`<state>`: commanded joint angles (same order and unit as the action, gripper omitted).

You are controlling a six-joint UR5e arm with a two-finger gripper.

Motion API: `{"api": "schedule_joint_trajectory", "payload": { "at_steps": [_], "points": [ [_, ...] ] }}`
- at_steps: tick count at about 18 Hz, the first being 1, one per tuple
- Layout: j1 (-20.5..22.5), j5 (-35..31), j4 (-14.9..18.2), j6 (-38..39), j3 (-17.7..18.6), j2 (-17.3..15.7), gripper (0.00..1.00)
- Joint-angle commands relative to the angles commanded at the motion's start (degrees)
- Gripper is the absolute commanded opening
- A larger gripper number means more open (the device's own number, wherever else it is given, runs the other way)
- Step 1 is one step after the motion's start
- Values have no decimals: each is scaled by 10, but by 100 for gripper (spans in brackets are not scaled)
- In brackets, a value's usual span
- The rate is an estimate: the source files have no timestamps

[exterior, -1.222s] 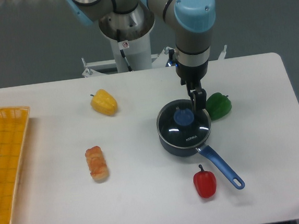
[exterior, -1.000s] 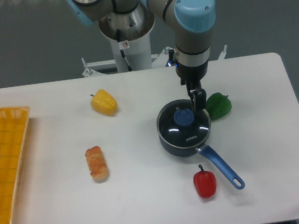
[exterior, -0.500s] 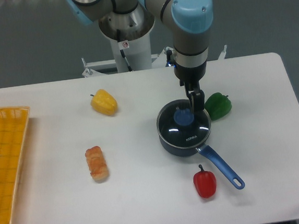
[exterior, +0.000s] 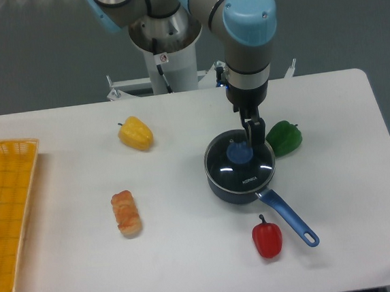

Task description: Open the lid

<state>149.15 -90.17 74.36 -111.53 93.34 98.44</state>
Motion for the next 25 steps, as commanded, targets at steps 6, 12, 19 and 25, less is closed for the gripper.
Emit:
{"api": "schedule_joint_trajectory", "payload": {
  "at_steps": [6,12,19,25],
  "points": [
    [-10,-48,-2,-57,17,3,100],
    [-49,-84,-54,-55,25,53,100],
    [-57,-81,-67,-56,16,98,100],
    [-55,-80,-69,-61,17,100,100]
  ]
}}
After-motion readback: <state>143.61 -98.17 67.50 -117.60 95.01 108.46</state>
